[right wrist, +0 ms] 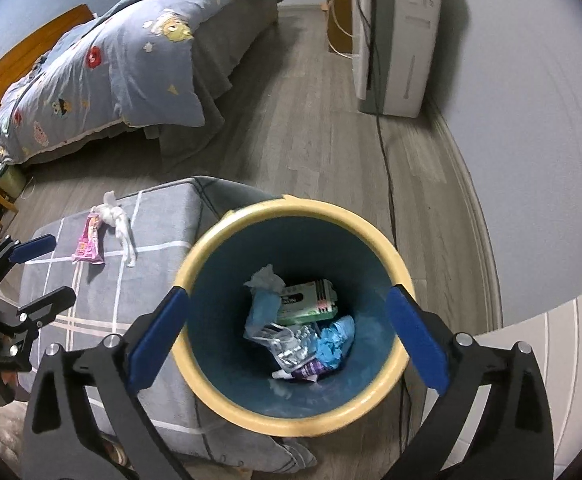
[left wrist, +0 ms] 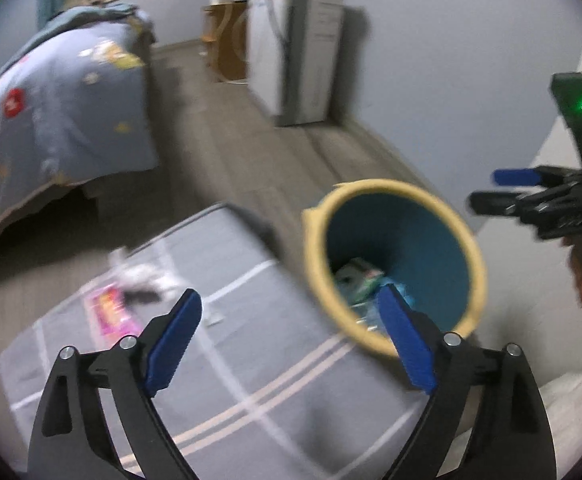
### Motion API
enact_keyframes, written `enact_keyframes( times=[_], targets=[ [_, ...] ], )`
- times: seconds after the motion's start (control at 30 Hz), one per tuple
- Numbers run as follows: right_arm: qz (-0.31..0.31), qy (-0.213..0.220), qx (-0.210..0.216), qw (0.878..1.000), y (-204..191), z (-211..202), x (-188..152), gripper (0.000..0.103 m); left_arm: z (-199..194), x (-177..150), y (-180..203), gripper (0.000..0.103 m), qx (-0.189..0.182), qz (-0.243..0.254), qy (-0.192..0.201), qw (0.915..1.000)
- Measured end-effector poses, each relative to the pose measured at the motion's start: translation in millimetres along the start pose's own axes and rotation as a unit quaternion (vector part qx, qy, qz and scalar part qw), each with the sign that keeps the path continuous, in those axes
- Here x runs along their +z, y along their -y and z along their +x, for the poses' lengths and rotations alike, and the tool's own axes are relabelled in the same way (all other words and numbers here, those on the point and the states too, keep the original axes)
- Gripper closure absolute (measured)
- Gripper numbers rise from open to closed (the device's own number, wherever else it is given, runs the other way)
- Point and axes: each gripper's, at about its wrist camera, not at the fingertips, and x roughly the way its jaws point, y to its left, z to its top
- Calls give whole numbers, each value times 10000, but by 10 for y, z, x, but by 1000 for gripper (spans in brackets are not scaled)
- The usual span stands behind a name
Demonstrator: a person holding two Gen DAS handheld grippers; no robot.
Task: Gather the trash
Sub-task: 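Move both tools back over the remaining trash pile, then grasp the pink snack wrapper with the left tool while the right tool grasps the white tissue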
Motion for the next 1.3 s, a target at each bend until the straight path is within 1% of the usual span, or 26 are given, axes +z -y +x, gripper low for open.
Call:
enact_keyframes(
  times=[0.07,0.23,0.33,0.4,0.47,0.53,0.67,0.8,0.93,0.97,1.0,1.03,1.07,1.1,1.13,1.17,1.23,1.27,1.3],
  targets=[
    [-51,18,52,10000,-133,23,55,6,-45,-88,-202,12,264,-85,4,9996],
    [-234,92,162,9996,-561,139,296,6,-74,-275,-770,12,764,-719,30,9945],
    [-348,177,309,9988,-870,230,503,6,-25,-389,-1068,11,931,-1122,7,9893],
    [-437,260,415,9978,-1060,308,615,6,79,-449,-1218,11,1023,-1324,-82,9859],
    [-504,183,467,9975,-1270,490,727,6,174,-459,-1309,11,1119,-1411,-148,9835],
    [-512,16,459,9976,-1409,678,796,6,284,-482,-1410,11,1175,-1492,-203,9816],
    [-521,-113,493,9974,-1590,995,866,6,415,-502,-1533,11,1209,-1584,-266,9796],
    [-420,-189,415,9981,-1570,1230,826,6,590,-529,-1604,11,1204,-1586,-363,9793],
    [-486,-393,305,9976,-1537,1490,767,7,755,-526,-1621,11,1114,-1496,-434,9815],
    [-517,-443,304,9972,-1551,1547,763,13,795,-521,-1617,15,1064,-1478,-451,9822],
    [-556,-505,313,9967,-1561,1599,752,18,856,-516,-1616,23,999,-1451,-505,9831],
    [-612,-616,343,9956,-1581,1674,737,26,901,-511,-1617,27,948,-1434,-559,9835],
    [-633,-657,374,9951,-1595,1704,718,33,939,-504,-1618,35,899,-1421,-600,9839],
    [-660,-702,453,9943,-1615,1740,705,36,991,-504,-1612,38,849,-1373,-661,9847],
    [-708,-751,582,9930,-1659,1779,695,43,1017,-507,-1599,38,842,-1328,-689,9852],
    [-771,-766,665,9918,-1705,1802,685,44,1042,-511,-1595,38,884,-1256,-710,9856],
    [-982,-743,824,9890,-1837,1831,674,45,1046,-532,-1611,44,854,-1243,-692,9861],
    [-1134,-721,905,9868,-1924,1845,668,48,1035,-535,-1628,53,859,-1247,-681,9861],
    [-1230,-715,936,9854,-1980,1852,668,50,1009,-547,-1649,57,872,-1251,-651,9862]
  ],
)
